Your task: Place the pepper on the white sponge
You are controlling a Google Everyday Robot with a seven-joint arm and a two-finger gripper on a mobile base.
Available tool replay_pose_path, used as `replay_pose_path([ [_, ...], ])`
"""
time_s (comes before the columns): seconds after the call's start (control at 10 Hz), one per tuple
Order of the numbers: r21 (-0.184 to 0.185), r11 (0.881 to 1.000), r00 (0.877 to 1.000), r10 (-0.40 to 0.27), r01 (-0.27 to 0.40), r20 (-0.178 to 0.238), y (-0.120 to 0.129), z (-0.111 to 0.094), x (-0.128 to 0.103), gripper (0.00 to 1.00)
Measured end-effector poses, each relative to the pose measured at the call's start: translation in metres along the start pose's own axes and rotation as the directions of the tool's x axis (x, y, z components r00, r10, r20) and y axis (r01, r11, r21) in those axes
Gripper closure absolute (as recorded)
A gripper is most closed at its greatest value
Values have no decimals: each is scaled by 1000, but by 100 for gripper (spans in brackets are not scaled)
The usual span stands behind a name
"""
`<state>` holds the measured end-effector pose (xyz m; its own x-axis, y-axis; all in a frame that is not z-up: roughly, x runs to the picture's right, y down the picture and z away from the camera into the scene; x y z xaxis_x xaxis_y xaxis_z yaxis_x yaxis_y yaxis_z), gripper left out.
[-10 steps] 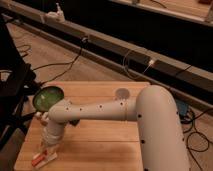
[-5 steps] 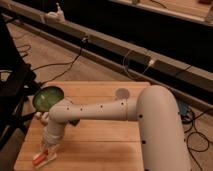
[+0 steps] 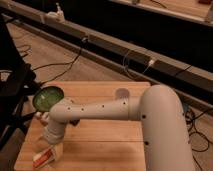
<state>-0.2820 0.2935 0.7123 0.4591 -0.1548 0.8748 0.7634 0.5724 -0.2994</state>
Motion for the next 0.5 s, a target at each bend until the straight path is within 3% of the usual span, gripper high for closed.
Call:
replay_pose_path([
  [0.3,29,999,997,38,-36,-63,12,-28,9,20],
  [0.5,88,992,990,97,-88,-103,23,-55,17,20],
])
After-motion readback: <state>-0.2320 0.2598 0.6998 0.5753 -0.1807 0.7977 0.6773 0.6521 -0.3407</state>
